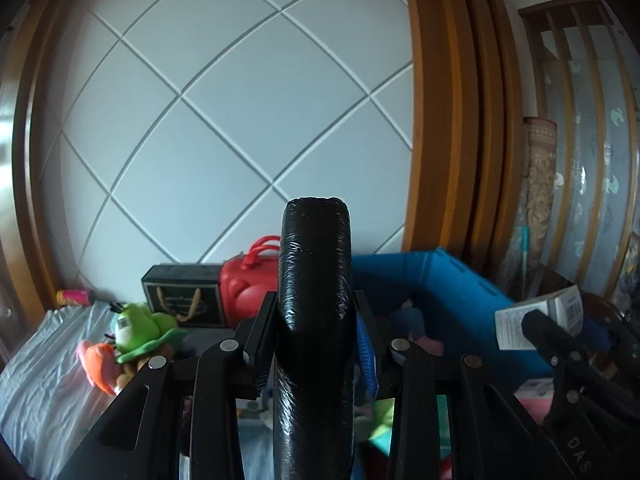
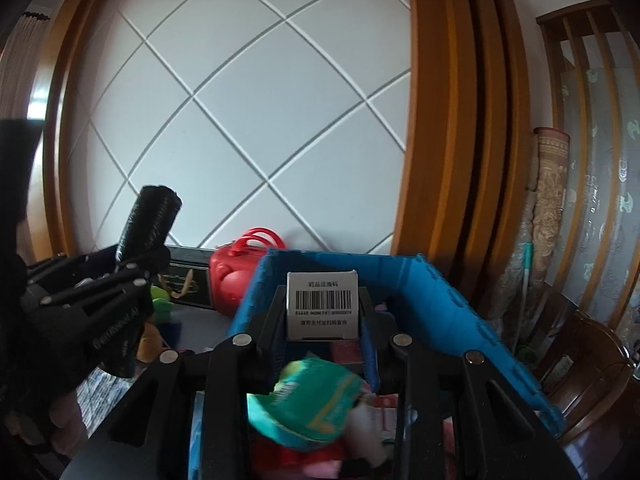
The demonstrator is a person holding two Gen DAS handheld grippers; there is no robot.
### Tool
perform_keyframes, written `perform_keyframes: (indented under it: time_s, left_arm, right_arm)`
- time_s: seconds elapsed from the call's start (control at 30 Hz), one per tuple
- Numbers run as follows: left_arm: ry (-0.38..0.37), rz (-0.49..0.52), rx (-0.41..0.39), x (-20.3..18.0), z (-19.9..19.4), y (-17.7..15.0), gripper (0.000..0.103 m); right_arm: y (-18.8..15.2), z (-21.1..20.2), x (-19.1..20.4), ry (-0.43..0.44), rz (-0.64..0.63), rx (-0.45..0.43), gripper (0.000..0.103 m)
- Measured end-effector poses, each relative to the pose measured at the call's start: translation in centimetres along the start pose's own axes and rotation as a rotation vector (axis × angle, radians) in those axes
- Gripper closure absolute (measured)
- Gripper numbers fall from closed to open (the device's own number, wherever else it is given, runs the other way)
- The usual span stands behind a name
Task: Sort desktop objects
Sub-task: 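Carry the black cylinder and white box over the blue bin with both grippers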
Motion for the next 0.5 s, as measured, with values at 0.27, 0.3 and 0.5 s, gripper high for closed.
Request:
perform_keyframes:
  time_s: [0.27, 0.3, 0.5]
  left_arm:
    - [-0.065, 0.061, 0.124, -10.6, 5.7, -2.5, 0.068]
    - [-0.068, 0.065, 0.146, -11.4, 6.5, -3.2, 0.068]
    - [-0.089, 0.072, 0.244, -14.2, 9.7, -5.9, 0.068]
  right_arm:
    - [-4.1, 5.8, -7.7, -0.013, 0.03, 0.118, 0.072]
    - [-4.7, 6.4, -8.2, -0.016, 0.031, 0.131, 0.072]
    - [-6.4, 8.8, -11.5, -0.05, 0.036, 0.188, 0.072]
Point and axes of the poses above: each gripper's, at about its wrist camera, not at the fingertips, and z roughly the way its jaws point, x to its left, y to its top, the point moved 2 cm from there along z, roughly the way its jaws point, and after that the axes turned 12 degrees about -y, right-handed, at the moved point
